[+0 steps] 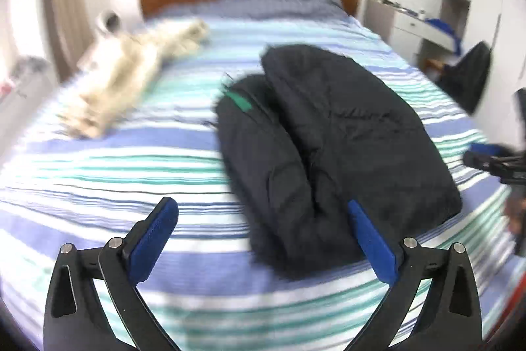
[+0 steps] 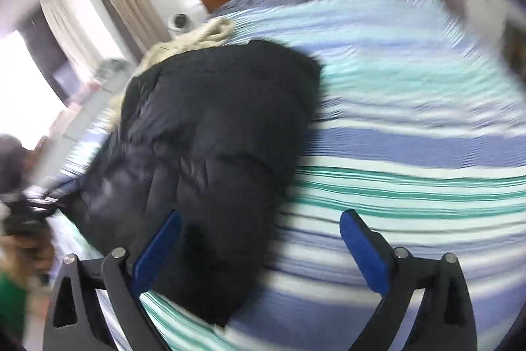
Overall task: Fold large clothes
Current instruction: 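Open both grippers and withdraw them from the folded jacket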
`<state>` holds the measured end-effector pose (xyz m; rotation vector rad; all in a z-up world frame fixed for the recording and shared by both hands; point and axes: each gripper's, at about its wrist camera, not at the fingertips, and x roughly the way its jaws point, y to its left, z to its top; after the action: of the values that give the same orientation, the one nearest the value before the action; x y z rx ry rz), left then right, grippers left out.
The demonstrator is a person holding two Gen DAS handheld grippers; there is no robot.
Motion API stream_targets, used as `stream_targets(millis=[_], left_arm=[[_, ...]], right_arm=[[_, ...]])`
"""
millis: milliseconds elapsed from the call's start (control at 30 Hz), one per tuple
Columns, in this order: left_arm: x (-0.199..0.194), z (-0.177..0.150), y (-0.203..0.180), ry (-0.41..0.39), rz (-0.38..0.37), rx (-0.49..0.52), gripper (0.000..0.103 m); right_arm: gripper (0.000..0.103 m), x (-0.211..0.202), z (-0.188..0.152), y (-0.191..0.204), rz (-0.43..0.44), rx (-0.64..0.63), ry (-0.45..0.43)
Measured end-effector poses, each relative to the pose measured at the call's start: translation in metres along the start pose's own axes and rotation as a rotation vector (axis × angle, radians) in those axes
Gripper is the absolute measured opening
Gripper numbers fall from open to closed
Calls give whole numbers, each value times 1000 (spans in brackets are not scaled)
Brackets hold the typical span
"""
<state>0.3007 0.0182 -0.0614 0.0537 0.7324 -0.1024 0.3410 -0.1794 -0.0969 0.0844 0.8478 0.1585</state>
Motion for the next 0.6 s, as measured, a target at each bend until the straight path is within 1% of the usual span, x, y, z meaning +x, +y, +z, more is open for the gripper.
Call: stream_targets(millis=[33, 100, 200, 233, 267, 300, 333, 433, 533, 600], left_arm=[[-9, 0, 1, -13, 19, -6, 102], [-29, -9, -13, -24, 48, -25, 102], [-50, -16, -27, -46, 120, -39, 102], [-54, -16, -31, -53, 139, -36, 102], [-59, -20, -35, -57, 161, -27, 102], [-59, -20, -42, -59, 186, -17, 102], [-52, -20, -40, -62, 201, -11, 102], [-68, -32, -53, -67, 236, 9, 103], [-71, -33, -65, -50, 212, 29, 103], [-71, -34, -70, -31, 205, 23, 102]], right_arm=[[99, -12, -4, 7, -67, -26, -11], [99, -33, -14, 20, -155, -74, -29], [99, -61, -27, 37, -236, -128, -58], [99, -62, -34, 30, -269, -140, -73], [99, -72, -37, 23, -301, -148, -92], [99, -82, -43, 30, -323, -155, -111], [100, -90, -47, 37, -330, -158, -118], [99, -109, -58, 44, -331, -153, -119], [99, -124, -64, 49, -341, -156, -131], [99, -132, -69, 51, -336, -147, -130]])
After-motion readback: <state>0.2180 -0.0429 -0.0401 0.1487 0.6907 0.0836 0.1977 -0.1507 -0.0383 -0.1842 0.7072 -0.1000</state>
